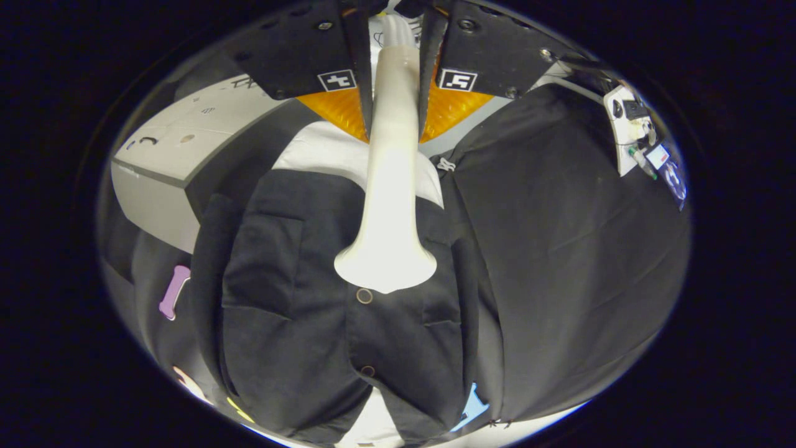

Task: Iron the clothes twice with a garment steamer, once on the left side and once on the right side.

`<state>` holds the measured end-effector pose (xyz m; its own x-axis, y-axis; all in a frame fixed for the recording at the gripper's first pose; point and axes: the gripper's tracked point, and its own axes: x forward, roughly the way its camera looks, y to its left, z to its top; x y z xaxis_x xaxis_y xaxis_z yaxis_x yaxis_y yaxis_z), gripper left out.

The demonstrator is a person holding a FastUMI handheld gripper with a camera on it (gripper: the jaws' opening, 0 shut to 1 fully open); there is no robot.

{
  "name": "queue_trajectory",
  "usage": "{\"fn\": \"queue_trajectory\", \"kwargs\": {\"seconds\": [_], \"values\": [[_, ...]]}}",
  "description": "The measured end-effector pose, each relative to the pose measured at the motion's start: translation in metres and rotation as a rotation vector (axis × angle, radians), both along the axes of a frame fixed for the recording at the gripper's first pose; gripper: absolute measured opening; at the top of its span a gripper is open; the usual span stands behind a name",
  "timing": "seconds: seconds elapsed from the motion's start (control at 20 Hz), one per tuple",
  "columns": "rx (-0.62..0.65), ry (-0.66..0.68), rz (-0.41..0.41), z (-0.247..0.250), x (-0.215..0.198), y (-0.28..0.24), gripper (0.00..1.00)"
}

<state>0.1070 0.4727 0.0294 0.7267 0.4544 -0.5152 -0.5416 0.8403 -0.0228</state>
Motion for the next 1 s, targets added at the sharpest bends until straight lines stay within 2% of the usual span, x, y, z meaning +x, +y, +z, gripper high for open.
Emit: {"fn": "queue_trajectory", "kwargs": {"seconds": [0.2, 0.25, 0.5, 1.0], "values": [[0.024, -0.001, -0.040, -0.001, 0.000, -0.033, 0.35], [0.025, -0.003, -0.048, 0.009, 0.014, -0.040, 0.35], [0.033, -0.015, -0.098, 0.003, 0.009, -0.099, 0.35], [0.074, 0.016, -0.218, -0.029, -0.055, -0.270, 0.35]]}}
